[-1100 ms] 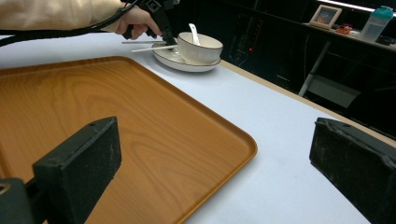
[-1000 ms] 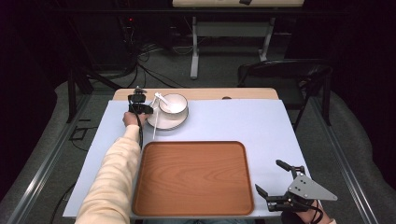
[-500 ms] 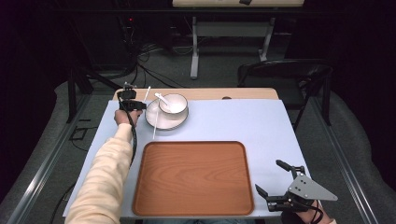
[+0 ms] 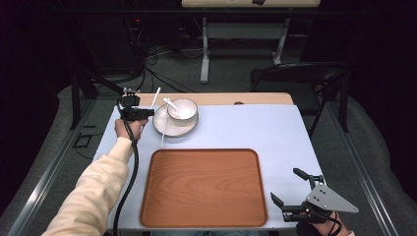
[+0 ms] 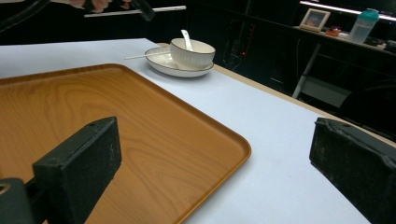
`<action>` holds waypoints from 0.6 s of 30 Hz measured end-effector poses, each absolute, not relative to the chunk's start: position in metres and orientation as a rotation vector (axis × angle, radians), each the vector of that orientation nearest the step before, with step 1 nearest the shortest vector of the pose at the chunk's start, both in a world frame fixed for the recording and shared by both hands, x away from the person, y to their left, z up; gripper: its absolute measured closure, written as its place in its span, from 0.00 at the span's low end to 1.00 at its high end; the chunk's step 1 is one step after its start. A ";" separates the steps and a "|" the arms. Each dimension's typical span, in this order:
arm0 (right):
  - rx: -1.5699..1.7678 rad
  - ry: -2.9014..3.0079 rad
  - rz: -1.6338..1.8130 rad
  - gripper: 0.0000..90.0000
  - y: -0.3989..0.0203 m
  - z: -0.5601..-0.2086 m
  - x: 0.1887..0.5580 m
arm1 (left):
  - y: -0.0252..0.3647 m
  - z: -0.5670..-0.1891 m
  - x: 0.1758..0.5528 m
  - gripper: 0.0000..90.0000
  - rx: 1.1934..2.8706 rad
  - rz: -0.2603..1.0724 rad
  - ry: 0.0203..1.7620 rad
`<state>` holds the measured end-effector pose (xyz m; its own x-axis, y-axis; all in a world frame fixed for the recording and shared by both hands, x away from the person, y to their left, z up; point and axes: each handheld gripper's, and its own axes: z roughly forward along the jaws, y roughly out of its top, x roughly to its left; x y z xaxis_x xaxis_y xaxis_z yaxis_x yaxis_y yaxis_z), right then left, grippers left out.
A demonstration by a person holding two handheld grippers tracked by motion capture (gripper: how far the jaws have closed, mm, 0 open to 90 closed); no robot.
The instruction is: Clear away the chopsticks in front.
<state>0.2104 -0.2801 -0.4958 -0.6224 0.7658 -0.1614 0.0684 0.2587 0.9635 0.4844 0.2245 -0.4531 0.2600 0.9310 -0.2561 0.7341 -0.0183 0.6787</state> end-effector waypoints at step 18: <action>0.786 1.856 1.408 0.00 -0.282 -0.496 0.209 | 0.205 -0.466 0.401 0.93 1.752 0.283 1.445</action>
<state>0.2094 -0.2821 -0.4956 -0.5942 0.7899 -0.1515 0.0667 0.2361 0.9694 0.4010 0.2055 -0.4665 0.3139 0.8944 -0.3186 0.7079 0.0031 0.7063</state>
